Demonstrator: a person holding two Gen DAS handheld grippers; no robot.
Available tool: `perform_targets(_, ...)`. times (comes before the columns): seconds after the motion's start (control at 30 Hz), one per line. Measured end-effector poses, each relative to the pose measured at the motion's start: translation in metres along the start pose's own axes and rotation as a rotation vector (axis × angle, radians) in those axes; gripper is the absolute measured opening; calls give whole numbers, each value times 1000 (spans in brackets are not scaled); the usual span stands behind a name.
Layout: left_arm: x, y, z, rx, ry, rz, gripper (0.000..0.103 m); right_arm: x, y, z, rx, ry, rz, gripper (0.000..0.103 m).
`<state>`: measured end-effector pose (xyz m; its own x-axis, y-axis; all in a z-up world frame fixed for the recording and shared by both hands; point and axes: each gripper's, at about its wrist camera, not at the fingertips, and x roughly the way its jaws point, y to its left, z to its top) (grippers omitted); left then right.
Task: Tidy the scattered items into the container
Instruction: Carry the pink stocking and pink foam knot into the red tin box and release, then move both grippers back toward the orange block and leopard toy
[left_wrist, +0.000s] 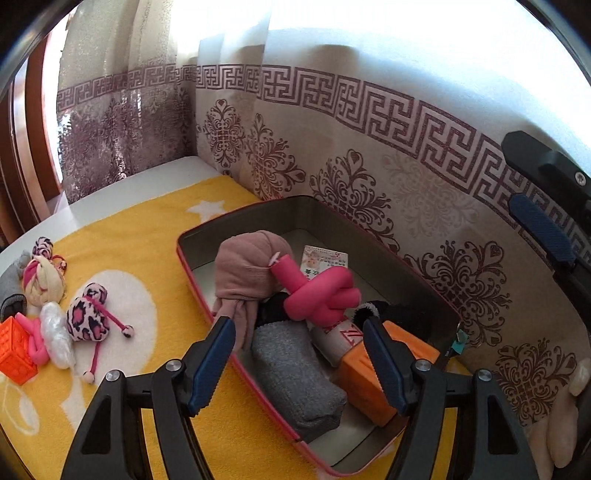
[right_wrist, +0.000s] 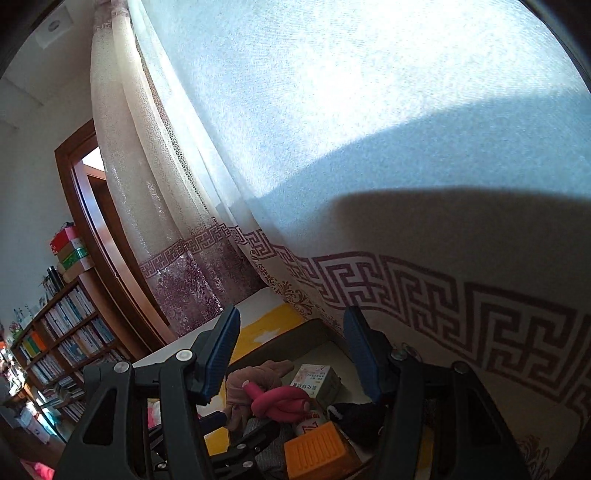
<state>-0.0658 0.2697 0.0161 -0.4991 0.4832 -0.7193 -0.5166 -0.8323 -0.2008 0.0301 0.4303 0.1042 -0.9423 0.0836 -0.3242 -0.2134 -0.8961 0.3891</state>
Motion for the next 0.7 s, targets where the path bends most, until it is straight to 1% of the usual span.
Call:
perform_targets(0.2, -15, 40, -7, -76, -14, 35, 73, 8, 19, -14, -44, 40, 35, 63)
perform_targets(0.3, -26, 69, -13, -130, -28, 66, 73, 15, 29, -22, -62, 79, 84, 63)
perform_targets(0.43, -42, 114, -22, -221, -43, 131, 73, 26, 45, -37, -88, 146, 150, 63)
perform_targets(0.6, -64, 167, -36, -316, -75, 213, 73, 37, 76, -67, -191, 207, 188, 63)
perform_targets(0.7, -75, 194, -47, -365, -86, 236, 73, 42, 93, -87, -255, 247, 215, 63)
